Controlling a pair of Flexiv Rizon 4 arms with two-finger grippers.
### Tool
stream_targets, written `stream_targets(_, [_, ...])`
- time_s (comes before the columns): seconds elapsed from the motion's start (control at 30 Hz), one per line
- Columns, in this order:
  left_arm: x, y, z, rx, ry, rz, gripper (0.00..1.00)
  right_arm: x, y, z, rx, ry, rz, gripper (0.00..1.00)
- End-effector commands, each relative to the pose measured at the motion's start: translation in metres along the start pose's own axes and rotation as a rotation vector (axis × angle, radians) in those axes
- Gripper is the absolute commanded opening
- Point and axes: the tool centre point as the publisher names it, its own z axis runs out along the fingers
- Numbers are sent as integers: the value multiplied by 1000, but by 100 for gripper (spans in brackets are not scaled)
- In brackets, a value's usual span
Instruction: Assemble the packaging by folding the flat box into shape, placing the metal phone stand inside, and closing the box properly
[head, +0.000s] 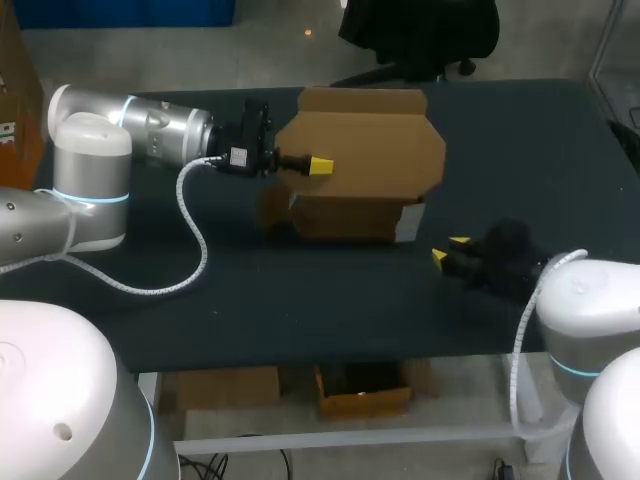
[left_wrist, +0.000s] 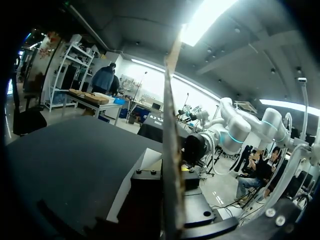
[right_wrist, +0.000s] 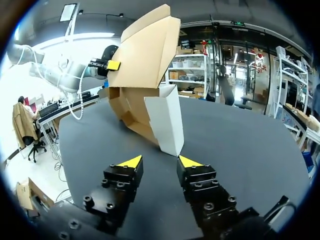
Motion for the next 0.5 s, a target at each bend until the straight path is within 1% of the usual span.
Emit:
stream_targets(0.03, [-2, 3, 1, 0, 3, 0, 0, 4, -7, -46, -22, 143, -14, 85])
stream_targets(0.1, [-2, 3, 1, 0, 3, 0, 0, 5, -9, -52, -15, 152, -30, 100])
stream_targets(0.13, [-2, 3, 1, 0, 3, 0, 0, 6, -10, -55, -20, 168, -37, 100])
stream_targets(0.2, [-2, 3, 1, 0, 3, 0, 0, 8, -13, -59, -9, 168, -56, 100])
stream_targets(0.37, [-2, 3, 1, 0, 3, 0, 0, 11, -19, -63, -39, 210, -84, 100])
stream_targets(0.5, [-2, 3, 1, 0, 3, 0, 0, 16, -23, -63, -54, 221, -96, 100])
